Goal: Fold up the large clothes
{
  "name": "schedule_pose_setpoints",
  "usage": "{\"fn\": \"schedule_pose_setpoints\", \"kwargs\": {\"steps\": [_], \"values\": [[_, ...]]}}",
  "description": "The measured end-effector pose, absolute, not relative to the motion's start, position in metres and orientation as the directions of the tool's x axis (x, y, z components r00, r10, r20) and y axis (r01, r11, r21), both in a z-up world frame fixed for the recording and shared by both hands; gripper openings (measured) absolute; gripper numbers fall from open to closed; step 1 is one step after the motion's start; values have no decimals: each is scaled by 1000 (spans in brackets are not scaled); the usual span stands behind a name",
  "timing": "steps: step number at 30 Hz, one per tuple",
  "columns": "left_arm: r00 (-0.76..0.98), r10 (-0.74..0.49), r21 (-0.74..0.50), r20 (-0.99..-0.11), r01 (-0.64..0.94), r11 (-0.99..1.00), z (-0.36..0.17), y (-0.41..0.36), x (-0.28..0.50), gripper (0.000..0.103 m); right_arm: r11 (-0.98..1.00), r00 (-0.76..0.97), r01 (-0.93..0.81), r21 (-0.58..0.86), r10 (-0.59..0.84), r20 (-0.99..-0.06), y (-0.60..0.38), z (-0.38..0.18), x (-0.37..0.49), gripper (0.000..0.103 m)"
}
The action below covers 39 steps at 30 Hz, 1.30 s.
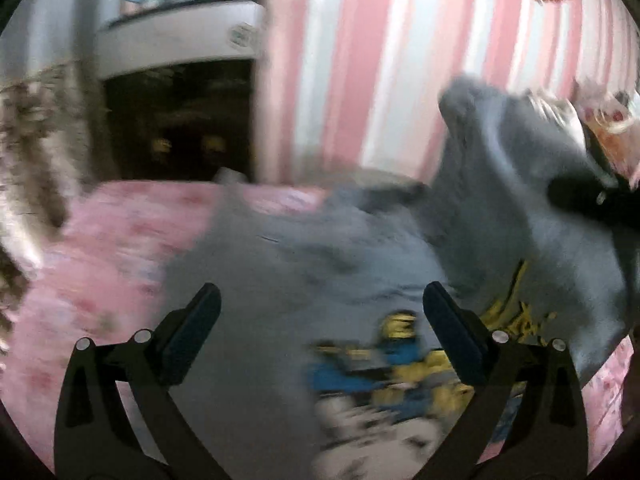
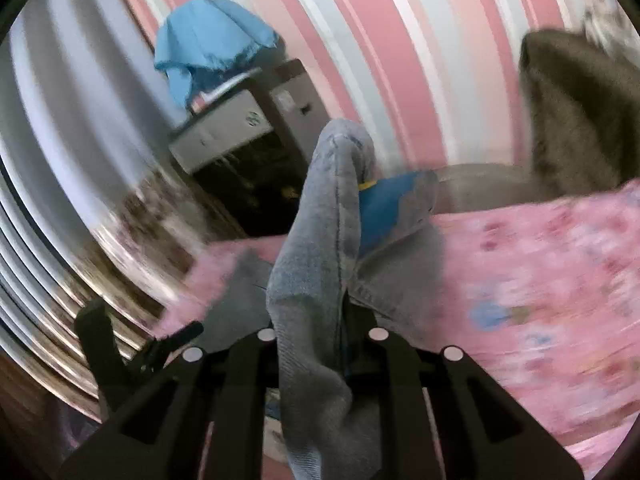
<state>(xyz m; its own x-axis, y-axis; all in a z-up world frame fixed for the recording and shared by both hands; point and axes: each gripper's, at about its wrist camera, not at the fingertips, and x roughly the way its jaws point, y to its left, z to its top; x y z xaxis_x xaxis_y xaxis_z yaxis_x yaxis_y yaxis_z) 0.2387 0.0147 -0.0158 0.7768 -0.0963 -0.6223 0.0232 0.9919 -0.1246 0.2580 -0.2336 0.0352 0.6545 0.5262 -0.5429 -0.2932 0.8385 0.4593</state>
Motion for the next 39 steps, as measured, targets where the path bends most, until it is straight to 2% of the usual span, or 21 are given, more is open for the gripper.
{"fn": "schedule_pose_setpoints", "kwargs": {"steps": [3, 5, 8, 9, 10, 11, 12, 14, 16, 18, 21, 24, 28, 32, 37, 38, 39], "values": [[799, -55, -140, -599, -37, 989, -1, 55, 225, 100, 823, 651, -253, 509, 533, -540, -207, 14, 266, 13], [802, -44, -150, -596, -58, 987, 4, 74, 217, 100, 828, 634, -219, 515, 523, -570, -184, -10, 272, 15], [795, -21, -137, -606, -78, 988, 6, 90, 209, 100, 865, 585, -167, 474, 474, -658, -151, -41, 278, 27], [793, -18, -140, -609, -85, 986, 6, 96, 205, 100, 880, 586, -174, 442, 453, -672, -139, -43, 276, 37], [794, -12, -139, -608, -91, 986, 7, 98, 202, 100, 877, 588, -189, 441, 461, -664, -135, -40, 273, 59], [795, -9, -138, -607, -94, 986, 8, 101, 199, 100, 868, 586, -205, 453, 480, -653, -134, -36, 271, 69], [795, -9, -139, -607, -95, 986, 8, 103, 196, 100, 853, 581, -225, 471, 505, -639, -134, -26, 267, 75], [794, -4, -138, -608, -100, 985, 11, 105, 189, 100, 846, 608, -235, 478, 512, -607, -145, 0, 254, 76], [794, -28, -166, -607, -92, 982, 14, 101, 181, 100, 837, 668, -269, 477, 519, -533, -169, 31, 232, 80], [797, -57, -192, -601, -75, 979, 17, 94, 174, 100, 871, 748, -243, 426, 448, -490, -198, 52, 211, 88], [802, -121, -224, -585, -16, 975, 25, 69, 165, 100, 923, 821, -168, 345, 325, -470, -249, 64, 183, 88], [810, -176, -238, -560, 46, 970, 38, 32, 159, 100, 944, 836, -90, 318, 245, -490, -293, 51, 166, 88], [825, -197, -141, -530, 144, 979, 48, -35, 165, 100, 935, 823, -1, 354, 201, -530, -341, 17, 156, 88], [817, -112, 11, -566, 144, 990, 25, -86, 190, 100, 924, 802, 50, 380, 190, -566, -366, -7, 153, 88], [782, -21, 128, -623, 128, 983, -9, -108, 218, 100, 953, 803, 17, 302, 167, -572, -362, -12, 146, 88], [784, -10, 144, -621, 127, 981, -13, -108, 221, 96, 954, 800, 4, 301, 177, -573, -359, -13, 147, 88], [783, -13, 151, -622, 137, 979, -18, -108, 223, 70, 953, 798, -3, 303, 185, -574, -357, -13, 147, 88]]}}
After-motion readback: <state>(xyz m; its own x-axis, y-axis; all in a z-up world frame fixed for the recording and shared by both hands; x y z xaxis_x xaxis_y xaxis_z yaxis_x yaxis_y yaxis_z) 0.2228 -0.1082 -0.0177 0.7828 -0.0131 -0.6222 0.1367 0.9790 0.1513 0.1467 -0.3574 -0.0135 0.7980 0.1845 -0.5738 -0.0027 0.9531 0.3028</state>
